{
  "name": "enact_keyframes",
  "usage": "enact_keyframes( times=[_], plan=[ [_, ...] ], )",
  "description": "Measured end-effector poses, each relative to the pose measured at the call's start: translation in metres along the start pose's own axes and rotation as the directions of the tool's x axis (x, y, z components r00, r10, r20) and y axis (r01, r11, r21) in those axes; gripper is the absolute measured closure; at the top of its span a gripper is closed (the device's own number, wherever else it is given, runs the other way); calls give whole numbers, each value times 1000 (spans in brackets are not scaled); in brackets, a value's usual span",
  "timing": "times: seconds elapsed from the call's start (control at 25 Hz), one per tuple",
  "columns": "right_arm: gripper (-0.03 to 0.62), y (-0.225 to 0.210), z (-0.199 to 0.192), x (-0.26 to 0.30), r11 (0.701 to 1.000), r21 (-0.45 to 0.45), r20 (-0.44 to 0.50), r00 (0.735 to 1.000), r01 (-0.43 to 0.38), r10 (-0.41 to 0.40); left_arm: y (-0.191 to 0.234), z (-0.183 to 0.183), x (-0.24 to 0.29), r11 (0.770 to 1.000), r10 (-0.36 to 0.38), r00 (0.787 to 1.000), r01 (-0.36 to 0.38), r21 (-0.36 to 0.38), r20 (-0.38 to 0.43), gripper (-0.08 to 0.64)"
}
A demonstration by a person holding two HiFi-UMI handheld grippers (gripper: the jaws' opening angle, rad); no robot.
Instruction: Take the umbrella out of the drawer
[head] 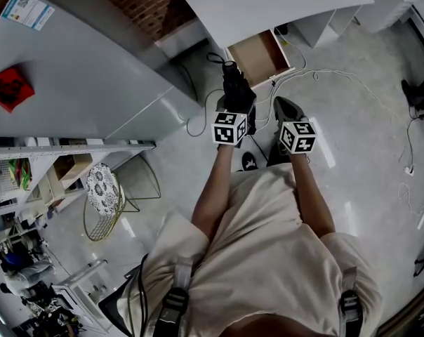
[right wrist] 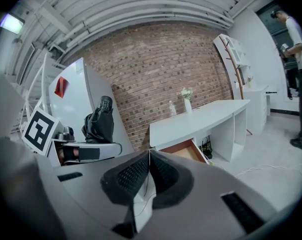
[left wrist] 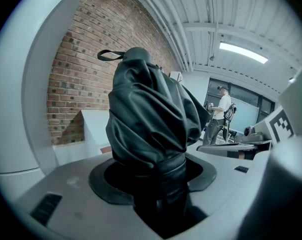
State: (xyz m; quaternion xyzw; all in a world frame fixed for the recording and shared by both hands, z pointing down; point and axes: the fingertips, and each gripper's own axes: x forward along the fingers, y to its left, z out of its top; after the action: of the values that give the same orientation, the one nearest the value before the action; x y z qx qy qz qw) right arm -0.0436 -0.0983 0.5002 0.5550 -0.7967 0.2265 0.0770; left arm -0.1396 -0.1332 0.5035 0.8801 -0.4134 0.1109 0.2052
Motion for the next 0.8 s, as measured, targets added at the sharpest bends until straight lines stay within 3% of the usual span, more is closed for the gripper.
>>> enact_keyframes(
  times=[0.24, 0.8],
  plan=[
    [523, 3, 3, -1, 999, 0, -7, 999, -38, 38, -4, 4, 1, 1000, -5, 1000, 5, 14, 7, 325],
    [523, 3, 4, -10, 999, -11, 13, 999, -35, 35, -8, -4, -11, 1000, 1, 1000, -1, 18, 2, 324]
  ],
)
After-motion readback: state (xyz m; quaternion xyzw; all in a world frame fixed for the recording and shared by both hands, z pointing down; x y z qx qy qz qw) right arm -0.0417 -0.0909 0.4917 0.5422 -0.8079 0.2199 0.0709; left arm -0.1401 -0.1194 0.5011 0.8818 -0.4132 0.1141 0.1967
